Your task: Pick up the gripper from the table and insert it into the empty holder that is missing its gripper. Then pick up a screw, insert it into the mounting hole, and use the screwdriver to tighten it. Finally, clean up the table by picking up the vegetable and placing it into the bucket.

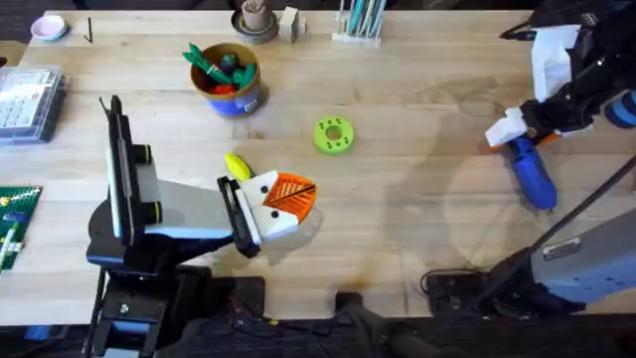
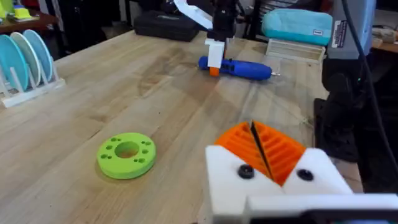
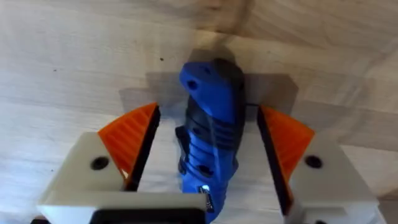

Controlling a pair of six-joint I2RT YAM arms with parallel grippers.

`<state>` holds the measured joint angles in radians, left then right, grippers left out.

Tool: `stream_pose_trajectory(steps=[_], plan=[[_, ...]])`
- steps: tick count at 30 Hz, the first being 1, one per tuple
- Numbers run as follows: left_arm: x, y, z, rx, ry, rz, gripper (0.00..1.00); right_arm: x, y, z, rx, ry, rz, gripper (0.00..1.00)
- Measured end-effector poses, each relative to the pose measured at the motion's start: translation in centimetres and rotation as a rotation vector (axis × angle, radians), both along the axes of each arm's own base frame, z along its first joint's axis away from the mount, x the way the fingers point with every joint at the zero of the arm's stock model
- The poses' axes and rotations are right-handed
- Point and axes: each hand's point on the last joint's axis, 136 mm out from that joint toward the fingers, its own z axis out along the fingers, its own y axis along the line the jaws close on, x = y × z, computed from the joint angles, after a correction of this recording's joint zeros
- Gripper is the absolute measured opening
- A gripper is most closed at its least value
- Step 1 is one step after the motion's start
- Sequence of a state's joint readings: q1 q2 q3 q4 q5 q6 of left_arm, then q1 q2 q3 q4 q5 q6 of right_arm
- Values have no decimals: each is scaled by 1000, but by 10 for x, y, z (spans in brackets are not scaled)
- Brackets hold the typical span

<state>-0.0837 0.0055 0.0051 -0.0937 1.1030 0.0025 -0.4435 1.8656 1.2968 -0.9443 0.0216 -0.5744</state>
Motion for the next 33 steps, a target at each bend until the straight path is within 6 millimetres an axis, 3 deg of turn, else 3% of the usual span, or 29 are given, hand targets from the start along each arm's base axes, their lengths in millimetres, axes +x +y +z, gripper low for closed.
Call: stream_pose_trajectory(steps=[14, 24, 26, 28, 33], plan=[[0, 0, 0, 0, 0, 0, 13, 0, -1, 0, -2, -1, 63, 983], [0, 0, 0, 0, 0, 0, 13, -1, -4, -3, -20, 15, 72, 856], [0, 0, 0, 0, 0, 0, 13, -1, -6, -3, -28, 15, 75, 784], [0, 0, 0, 0, 0, 0, 13, -1, -6, -3, -31, 17, 80, 620], [0, 0, 0, 0, 0, 0, 13, -1, -5, -3, -23, 16, 83, 380]])
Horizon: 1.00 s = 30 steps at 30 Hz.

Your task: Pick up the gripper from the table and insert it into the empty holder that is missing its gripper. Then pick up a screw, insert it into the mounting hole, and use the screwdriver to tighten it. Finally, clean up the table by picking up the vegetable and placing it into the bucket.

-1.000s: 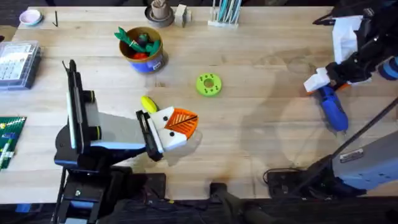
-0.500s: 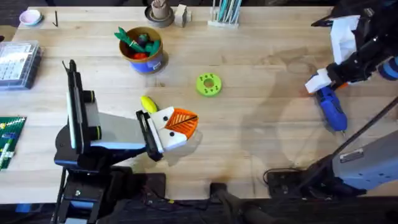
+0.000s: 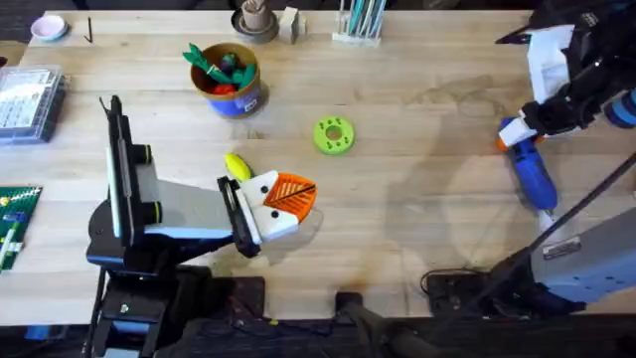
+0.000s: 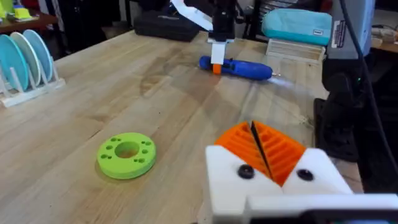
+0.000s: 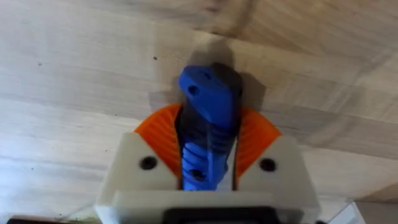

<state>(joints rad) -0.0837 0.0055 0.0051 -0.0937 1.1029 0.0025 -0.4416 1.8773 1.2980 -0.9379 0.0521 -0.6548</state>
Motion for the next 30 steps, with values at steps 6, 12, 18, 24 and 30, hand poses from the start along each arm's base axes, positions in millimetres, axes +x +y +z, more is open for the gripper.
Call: stream_pose_trajectory(steps=[6, 12, 18, 24, 30], plan=[[0, 0, 0, 0, 0, 0, 13, 2, 1, -2, 4, -3, -6, 17], [0, 0, 0, 0, 0, 0, 13, -7, 10, 1, 44, 36, -24, 21], [0, 0, 0, 0, 0, 0, 13, 4, 17, 15, 98, -2, -33, 21], [0, 0, 0, 0, 0, 0, 13, 29, 27, 61, 110, -172, -32, 21], [0, 0, 0, 0, 0, 0, 13, 48, 44, 121, 90, -356, -3, 21]])
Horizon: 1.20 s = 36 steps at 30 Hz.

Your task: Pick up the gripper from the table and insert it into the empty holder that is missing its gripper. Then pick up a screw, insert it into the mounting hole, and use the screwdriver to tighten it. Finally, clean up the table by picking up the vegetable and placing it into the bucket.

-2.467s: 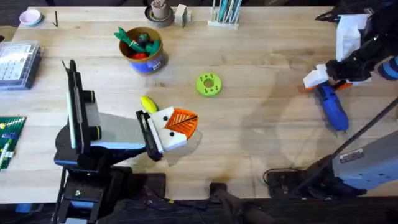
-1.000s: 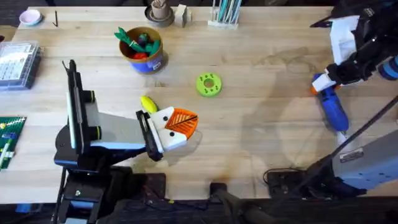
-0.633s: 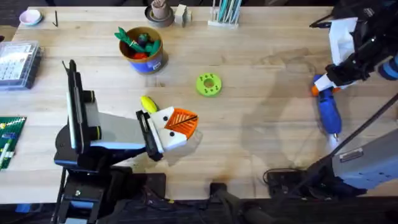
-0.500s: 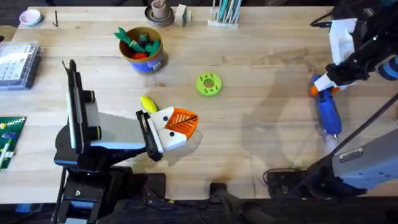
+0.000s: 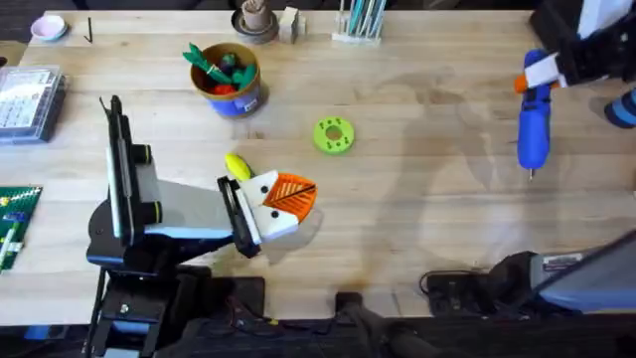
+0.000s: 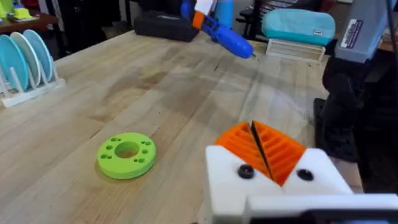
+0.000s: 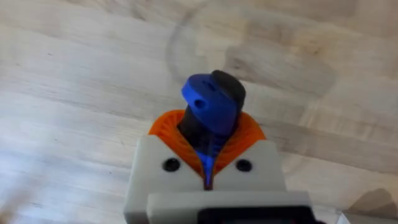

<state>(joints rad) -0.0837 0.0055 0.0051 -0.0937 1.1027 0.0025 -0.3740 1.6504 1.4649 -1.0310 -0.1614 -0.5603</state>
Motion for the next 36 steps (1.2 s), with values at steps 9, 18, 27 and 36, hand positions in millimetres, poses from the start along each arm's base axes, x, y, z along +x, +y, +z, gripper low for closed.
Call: stream_pose_trajectory(steps=[9, 18, 27, 36], plan=[[0, 0, 0, 0, 0, 0, 13, -4, 36, 97, 5, -323, 48, 21], [0, 0, 0, 0, 0, 0, 13, -47, 65, 145, 36, -492, 72, 20], [0, 0, 0, 0, 0, 0, 13, -63, 132, 125, 260, -563, 209, 20], [0, 0, 0, 0, 0, 0, 13, -74, 231, 120, 444, -617, 495, 20]])
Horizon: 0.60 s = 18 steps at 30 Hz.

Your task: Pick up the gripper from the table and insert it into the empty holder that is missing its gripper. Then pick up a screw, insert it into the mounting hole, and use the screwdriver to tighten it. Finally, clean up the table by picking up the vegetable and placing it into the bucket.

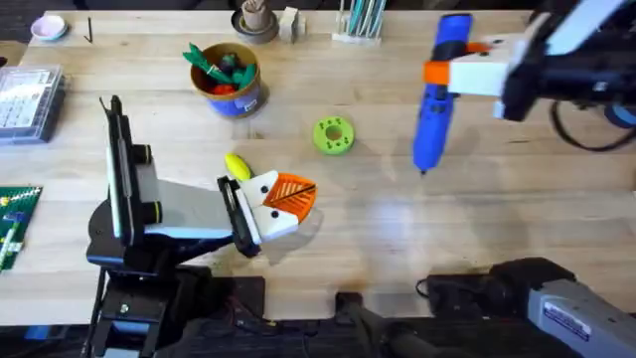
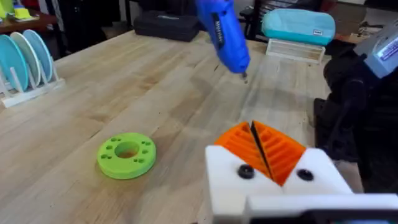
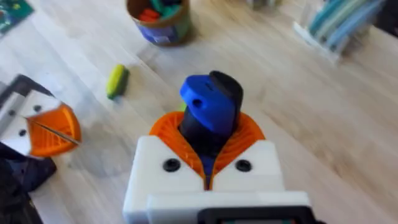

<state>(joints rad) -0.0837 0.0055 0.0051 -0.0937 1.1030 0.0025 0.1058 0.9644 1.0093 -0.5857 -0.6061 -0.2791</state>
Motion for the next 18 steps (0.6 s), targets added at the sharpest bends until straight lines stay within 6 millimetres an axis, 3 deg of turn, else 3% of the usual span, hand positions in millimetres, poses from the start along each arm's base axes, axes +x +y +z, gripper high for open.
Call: stream_pose_trajectory(steps=[5, 9, 18], plan=[[0, 0, 0, 0, 0, 0, 13, 4, 41, 5, 46, -74, 62, 20], [0, 0, 0, 0, 0, 0, 13, 2, 75, 24, 114, -173, 109, 19], [0, 0, 0, 0, 0, 0, 13, -34, 140, 75, 302, -316, 220, 19]])
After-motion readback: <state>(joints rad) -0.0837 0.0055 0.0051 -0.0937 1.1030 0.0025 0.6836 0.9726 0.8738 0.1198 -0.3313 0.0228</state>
